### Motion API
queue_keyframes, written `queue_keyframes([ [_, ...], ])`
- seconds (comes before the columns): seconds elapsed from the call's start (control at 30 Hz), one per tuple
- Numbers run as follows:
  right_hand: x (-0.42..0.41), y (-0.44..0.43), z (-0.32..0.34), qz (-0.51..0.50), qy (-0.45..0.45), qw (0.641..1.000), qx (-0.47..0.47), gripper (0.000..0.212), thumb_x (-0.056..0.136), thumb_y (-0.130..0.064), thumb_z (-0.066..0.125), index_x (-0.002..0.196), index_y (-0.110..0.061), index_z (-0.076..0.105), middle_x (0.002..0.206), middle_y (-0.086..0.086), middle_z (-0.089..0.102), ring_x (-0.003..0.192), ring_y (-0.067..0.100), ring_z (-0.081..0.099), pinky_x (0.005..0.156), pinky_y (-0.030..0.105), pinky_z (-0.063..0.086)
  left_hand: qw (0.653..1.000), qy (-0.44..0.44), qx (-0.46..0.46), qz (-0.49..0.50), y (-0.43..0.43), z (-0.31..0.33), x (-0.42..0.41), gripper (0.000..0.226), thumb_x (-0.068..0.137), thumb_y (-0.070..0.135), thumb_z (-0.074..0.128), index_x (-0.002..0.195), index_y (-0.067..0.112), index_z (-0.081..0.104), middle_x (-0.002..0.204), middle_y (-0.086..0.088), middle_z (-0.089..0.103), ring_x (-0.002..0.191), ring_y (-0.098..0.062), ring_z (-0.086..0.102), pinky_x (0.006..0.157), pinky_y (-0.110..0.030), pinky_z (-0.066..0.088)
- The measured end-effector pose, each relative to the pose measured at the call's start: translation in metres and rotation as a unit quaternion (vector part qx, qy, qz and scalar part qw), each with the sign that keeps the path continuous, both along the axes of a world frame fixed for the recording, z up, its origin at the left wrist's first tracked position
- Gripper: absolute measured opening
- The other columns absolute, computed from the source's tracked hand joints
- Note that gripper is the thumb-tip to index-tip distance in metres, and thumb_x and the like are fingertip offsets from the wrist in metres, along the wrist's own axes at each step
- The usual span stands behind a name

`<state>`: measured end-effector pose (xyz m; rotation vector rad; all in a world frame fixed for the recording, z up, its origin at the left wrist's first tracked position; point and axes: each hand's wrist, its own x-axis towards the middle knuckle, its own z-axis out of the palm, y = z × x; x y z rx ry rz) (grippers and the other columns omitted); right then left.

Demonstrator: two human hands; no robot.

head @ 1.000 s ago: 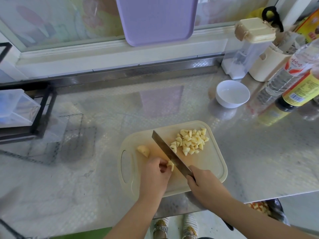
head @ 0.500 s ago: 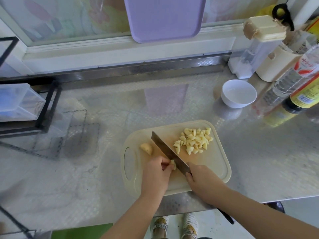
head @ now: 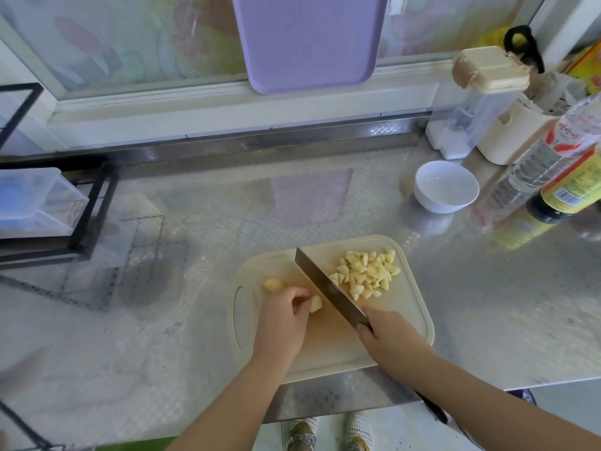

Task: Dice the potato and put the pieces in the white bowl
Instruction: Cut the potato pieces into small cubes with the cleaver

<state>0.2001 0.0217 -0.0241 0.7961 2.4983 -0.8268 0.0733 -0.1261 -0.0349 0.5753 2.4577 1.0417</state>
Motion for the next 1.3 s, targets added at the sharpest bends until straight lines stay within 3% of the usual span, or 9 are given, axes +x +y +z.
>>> queue_keyframes([
  [0.13, 0.0, 0.0, 0.0, -0.006, 0.002, 1.0, -0.011, 0.022, 0.104, -0.031, 0.039, 0.098, -0.023, 0.059, 0.085, -0.004, 0.064, 0.077, 0.013, 0.063, 0.081, 0.035, 0.058, 1.0, -0.015, 0.008, -0.015, -0.003, -0.009, 0.012, 0.029, 0.084, 0.017, 0.075, 0.11, 0.025, 0.065, 0.105, 0.01, 0.06, 0.088, 0.003, 0.06, 0.08, -0.012, 0.05],
  [0.47, -0.003, 0.003, 0.008, 0.015, 0.015, 1.0, 0.018, 0.019, 0.103, -0.03, 0.038, 0.096, -0.023, 0.055, 0.08, -0.004, 0.06, 0.072, 0.013, 0.059, 0.072, 0.035, 0.055, 0.998, 0.043, -0.032, -0.014, 0.005, -0.013, 0.008, 0.015, 0.089, 0.027, 0.068, 0.104, 0.028, 0.069, 0.093, 0.014, 0.066, 0.082, -0.002, 0.061, 0.077, -0.028, 0.055],
  [0.73, -0.002, -0.003, 0.003, 0.003, -0.004, 1.0, -0.006, 0.023, 0.102, -0.03, 0.039, 0.093, -0.021, 0.058, 0.08, -0.003, 0.061, 0.073, 0.013, 0.061, 0.076, 0.037, 0.058, 0.984, 0.14, -0.088, -0.063, 0.003, -0.012, 0.018, 0.015, 0.089, 0.035, 0.064, 0.103, 0.031, 0.064, 0.101, 0.016, 0.056, 0.092, -0.01, 0.054, 0.072, -0.026, 0.049],
  [0.93, -0.002, 0.001, 0.008, 0.001, -0.007, 1.0, -0.017, 0.021, 0.103, -0.029, 0.04, 0.091, -0.023, 0.056, 0.081, -0.004, 0.061, 0.074, 0.012, 0.06, 0.077, 0.034, 0.057, 0.992, 0.077, -0.075, -0.074, 0.001, -0.001, 0.002, 0.014, 0.089, 0.031, 0.068, 0.102, 0.026, 0.069, 0.095, 0.013, 0.06, 0.078, -0.003, 0.058, 0.068, -0.017, 0.046],
  [1.13, -0.001, 0.003, 0.015, 0.022, -0.004, 1.0, 0.003, 0.022, 0.102, -0.029, 0.039, 0.083, -0.024, 0.049, 0.075, -0.004, 0.056, 0.07, 0.014, 0.057, 0.07, 0.036, 0.053, 0.986, 0.024, -0.129, -0.099, 0.008, 0.008, -0.016, 0.018, 0.087, 0.03, 0.072, 0.102, 0.021, 0.07, 0.09, 0.006, 0.069, 0.083, -0.011, 0.064, 0.078, -0.03, 0.054],
  [1.3, -0.002, 0.006, 0.02, 0.039, 0.01, 0.999, 0.005, 0.021, 0.102, -0.03, 0.039, 0.09, -0.021, 0.053, 0.076, -0.002, 0.057, 0.071, 0.017, 0.059, 0.072, 0.04, 0.056, 0.985, 0.033, -0.133, -0.101, 0.013, 0.011, -0.017, 0.013, 0.087, 0.026, 0.072, 0.1, 0.021, 0.07, 0.091, 0.005, 0.069, 0.084, -0.012, 0.064, 0.077, -0.028, 0.053],
])
